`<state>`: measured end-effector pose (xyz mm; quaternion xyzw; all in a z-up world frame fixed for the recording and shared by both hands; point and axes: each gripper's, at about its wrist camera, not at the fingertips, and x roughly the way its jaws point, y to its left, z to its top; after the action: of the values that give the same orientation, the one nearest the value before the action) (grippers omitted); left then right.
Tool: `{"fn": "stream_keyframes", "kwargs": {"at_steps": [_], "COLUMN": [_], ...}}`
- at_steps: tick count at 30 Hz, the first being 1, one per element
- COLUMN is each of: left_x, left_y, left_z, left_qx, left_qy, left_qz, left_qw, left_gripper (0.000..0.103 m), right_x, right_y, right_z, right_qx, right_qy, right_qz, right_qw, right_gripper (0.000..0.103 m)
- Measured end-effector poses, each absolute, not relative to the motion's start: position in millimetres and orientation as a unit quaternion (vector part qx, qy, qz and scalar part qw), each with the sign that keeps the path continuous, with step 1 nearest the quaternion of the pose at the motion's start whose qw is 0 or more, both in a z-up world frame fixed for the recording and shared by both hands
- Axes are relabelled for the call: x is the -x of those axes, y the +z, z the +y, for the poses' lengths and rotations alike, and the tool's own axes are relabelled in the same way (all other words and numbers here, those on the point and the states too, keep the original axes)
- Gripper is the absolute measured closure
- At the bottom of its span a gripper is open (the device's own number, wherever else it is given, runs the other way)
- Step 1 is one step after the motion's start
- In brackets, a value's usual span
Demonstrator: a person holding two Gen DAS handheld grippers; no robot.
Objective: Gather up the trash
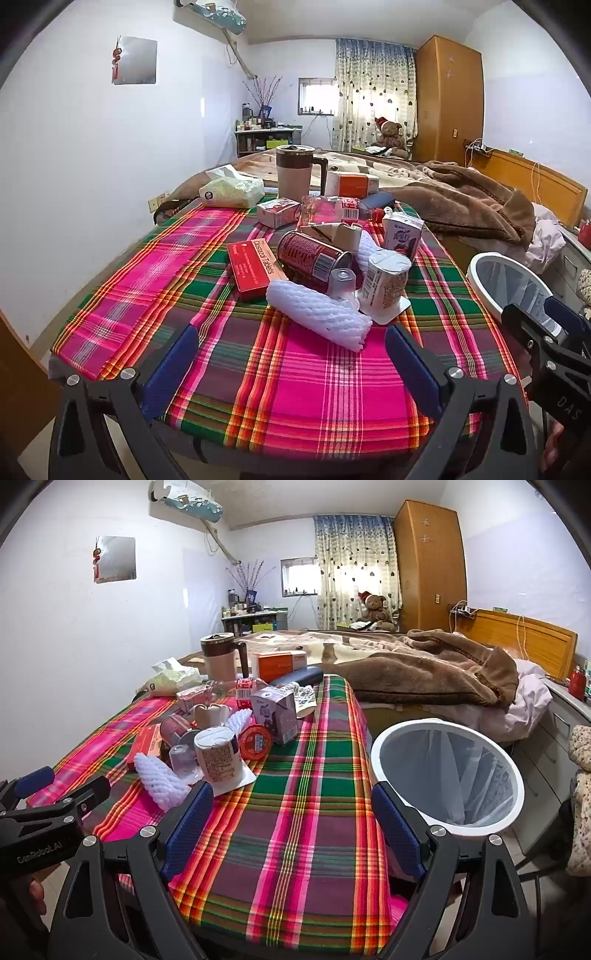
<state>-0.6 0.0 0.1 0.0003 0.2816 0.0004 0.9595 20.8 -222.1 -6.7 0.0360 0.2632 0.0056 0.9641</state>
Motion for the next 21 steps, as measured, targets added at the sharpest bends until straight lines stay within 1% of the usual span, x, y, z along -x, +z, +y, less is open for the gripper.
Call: {"fn": "stream_keyframes", "kwargs": {"at_steps": [21], "left_x": [-2.1], "left_y": [4.8], "left_z": [0.0], "left_qx": [0.001], "left_qy": [0.0], "left_qz": [0.288], "left_qw": [0.958], "left_gripper": [0.0], "right_x": [-19.4], "right_y": [-4.6], "right_z": [-223.6], "right_qx": [-0.033], "right_qy": [0.0], "right_qz": [0.258], "right_qw": [0.966], "right_gripper": [0.014]}}
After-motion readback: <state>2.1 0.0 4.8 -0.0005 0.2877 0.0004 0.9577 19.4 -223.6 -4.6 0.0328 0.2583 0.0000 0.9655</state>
